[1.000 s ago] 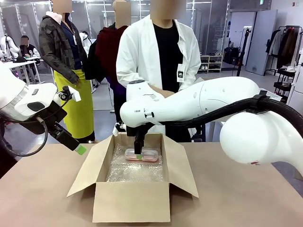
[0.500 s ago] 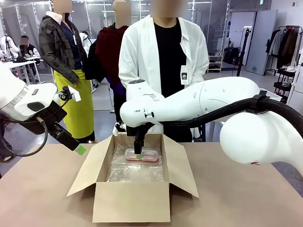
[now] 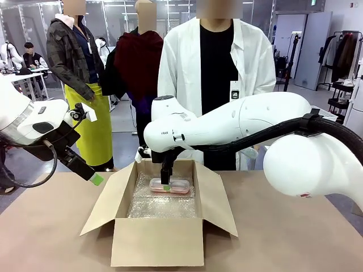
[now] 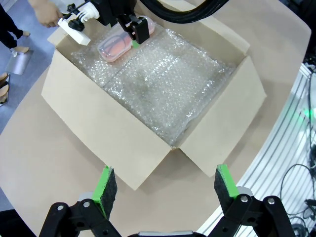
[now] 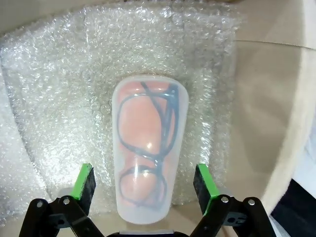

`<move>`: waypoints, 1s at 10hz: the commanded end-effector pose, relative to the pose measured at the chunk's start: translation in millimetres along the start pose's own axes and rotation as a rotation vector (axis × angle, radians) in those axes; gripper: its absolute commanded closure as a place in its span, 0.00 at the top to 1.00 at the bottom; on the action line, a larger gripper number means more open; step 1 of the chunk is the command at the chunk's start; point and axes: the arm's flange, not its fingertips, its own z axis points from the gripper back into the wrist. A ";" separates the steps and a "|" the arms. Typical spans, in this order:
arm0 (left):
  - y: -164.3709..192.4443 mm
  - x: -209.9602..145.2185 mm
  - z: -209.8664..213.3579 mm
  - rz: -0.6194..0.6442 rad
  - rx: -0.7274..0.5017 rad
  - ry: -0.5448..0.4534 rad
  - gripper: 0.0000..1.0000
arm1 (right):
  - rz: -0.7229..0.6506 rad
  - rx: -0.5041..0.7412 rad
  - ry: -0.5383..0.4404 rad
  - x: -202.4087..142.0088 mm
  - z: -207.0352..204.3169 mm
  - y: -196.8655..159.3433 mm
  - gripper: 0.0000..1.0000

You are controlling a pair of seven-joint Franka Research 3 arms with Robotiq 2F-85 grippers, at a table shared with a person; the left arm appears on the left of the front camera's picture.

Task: Pack the glasses set securely to prepare it for shipping.
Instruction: Put the Glasses case from the right side of the table into the Package Box.

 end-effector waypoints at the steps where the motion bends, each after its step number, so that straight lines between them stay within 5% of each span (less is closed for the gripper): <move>1: 1.3 -0.8 1.2 -0.008 -0.010 -0.006 1.00 | -0.066 -0.044 -0.067 -26.4 56.5 14.4 1.00; 10: 1.3 -0.8 1.2 -0.008 -0.010 -0.006 1.00 | -0.582 -0.215 -0.490 -175.9 124.8 88.9 1.00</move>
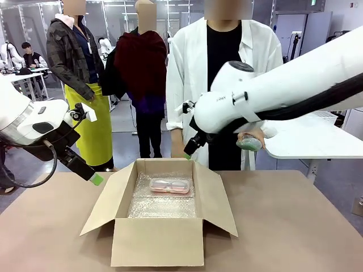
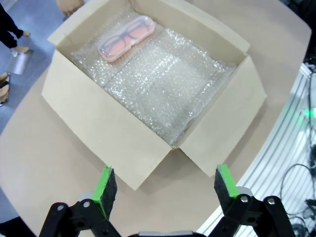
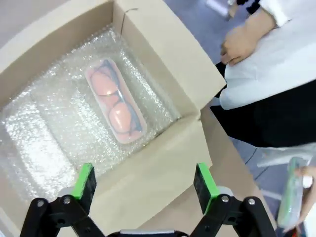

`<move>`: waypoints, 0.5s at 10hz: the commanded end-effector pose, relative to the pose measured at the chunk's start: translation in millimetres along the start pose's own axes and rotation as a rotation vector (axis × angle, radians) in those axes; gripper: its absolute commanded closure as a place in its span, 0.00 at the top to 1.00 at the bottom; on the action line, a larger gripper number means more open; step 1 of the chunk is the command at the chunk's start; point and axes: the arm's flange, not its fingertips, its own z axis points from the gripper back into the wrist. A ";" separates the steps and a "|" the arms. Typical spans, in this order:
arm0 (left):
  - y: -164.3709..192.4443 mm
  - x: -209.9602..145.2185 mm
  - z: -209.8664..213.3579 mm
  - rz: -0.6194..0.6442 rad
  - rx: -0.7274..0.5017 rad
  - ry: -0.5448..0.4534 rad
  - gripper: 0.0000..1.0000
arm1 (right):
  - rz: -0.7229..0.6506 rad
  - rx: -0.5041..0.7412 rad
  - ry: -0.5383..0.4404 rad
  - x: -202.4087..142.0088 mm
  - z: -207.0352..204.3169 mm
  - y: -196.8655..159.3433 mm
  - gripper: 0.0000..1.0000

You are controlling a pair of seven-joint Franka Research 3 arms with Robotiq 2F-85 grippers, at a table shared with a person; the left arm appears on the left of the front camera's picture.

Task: Pack the glasses set securely to prepare it for shipping.
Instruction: Put the Glasses case from the right side of the table into the Package Box.

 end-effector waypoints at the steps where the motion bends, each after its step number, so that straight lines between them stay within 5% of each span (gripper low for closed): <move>1: 1.3 -0.7 1.3 -0.008 -0.012 -0.007 1.00 | -0.131 -0.049 -0.062 -44.5 19.8 17.3 1.00; 5: 1.3 -0.7 1.3 -0.008 -0.012 -0.007 1.00 | -0.495 -0.043 -0.068 -122.3 84.2 9.5 1.00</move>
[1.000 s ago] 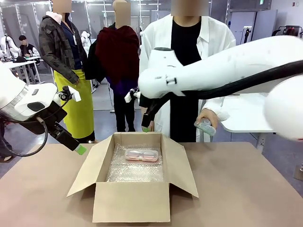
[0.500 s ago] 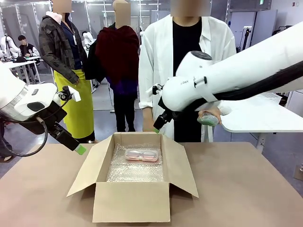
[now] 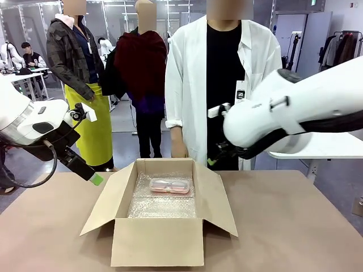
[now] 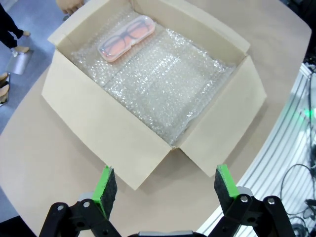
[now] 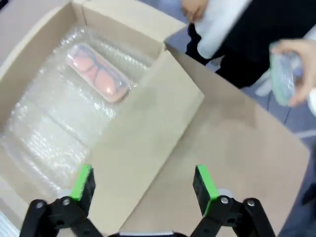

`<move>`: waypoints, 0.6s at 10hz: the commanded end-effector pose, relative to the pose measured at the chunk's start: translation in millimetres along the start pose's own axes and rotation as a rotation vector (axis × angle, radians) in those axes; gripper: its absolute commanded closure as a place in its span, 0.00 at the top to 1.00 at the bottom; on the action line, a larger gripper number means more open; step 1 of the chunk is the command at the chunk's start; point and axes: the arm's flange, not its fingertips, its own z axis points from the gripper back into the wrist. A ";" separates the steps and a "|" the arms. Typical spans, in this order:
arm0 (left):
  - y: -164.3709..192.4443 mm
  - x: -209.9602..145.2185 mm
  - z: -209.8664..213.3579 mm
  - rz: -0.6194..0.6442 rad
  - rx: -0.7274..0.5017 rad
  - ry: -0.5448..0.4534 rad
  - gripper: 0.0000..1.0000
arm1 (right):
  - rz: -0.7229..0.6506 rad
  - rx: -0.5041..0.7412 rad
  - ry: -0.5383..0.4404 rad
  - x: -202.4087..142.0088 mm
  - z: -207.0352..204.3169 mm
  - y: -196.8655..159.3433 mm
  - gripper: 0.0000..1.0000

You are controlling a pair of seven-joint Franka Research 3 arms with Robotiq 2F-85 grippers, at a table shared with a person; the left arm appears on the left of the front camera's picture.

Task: Pack the glasses set securely to prepare it for shipping.
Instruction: Put the Glasses case from the right side of the table into the Package Box.

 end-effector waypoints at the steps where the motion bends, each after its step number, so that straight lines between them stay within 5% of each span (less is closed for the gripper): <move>1: 1.4 -0.8 1.2 -0.007 -0.012 -0.007 1.00 | -0.199 0.002 0.007 -26.0 38.2 -5.9 1.00; 4: 1.4 -0.8 1.2 -0.007 -0.012 -0.007 1.00 | -0.455 -0.001 0.075 -57.1 61.3 -25.3 1.00; 6: 1.4 -0.8 1.2 -0.007 -0.012 -0.007 1.00 | -0.480 -0.052 0.079 -61.5 66.7 -26.6 1.00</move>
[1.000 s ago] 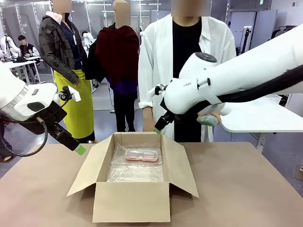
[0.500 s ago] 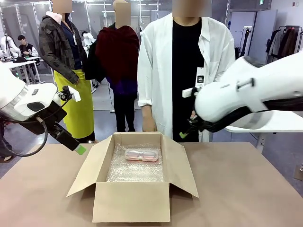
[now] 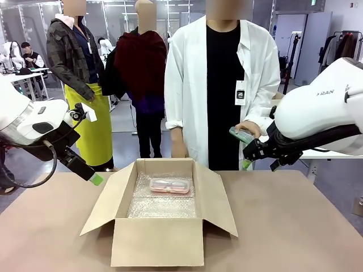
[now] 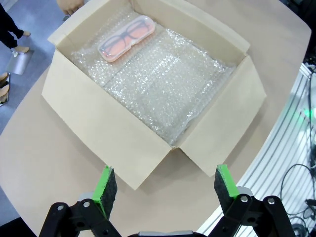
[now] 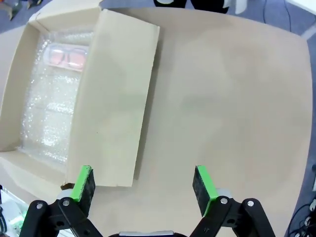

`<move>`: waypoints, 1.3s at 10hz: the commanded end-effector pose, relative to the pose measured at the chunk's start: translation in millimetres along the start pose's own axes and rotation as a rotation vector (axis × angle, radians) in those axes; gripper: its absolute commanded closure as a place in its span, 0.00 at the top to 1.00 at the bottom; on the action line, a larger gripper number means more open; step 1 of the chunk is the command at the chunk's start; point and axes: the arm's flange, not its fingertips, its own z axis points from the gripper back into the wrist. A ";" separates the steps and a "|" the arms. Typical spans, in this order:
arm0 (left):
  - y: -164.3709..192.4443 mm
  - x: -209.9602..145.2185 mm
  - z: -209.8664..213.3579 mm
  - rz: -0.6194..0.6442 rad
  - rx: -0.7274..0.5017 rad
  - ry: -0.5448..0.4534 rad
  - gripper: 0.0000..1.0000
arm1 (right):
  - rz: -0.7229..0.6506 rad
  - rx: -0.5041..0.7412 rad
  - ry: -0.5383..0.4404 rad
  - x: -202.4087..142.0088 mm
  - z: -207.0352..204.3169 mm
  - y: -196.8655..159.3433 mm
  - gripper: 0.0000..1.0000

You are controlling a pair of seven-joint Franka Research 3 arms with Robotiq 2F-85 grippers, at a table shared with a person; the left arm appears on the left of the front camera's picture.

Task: Pack the glasses set securely to prepare it for shipping.
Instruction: Put the Glasses case from the right side of the table into the Package Box.

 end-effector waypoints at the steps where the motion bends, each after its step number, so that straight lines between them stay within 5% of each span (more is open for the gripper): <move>1: 1.5 -0.8 1.3 -0.007 -0.012 -0.007 1.00 | -0.023 -0.071 -0.030 -2.8 -0.2 9.2 1.00; 2: 1.5 -0.8 1.3 -0.007 -0.012 -0.007 1.00 | 0.000 0.000 0.000 0.0 0.0 0.0 1.00; 13: 1.5 -0.8 1.3 -0.007 -0.012 -0.007 1.00 | 0.000 0.000 0.000 0.0 0.0 0.0 1.00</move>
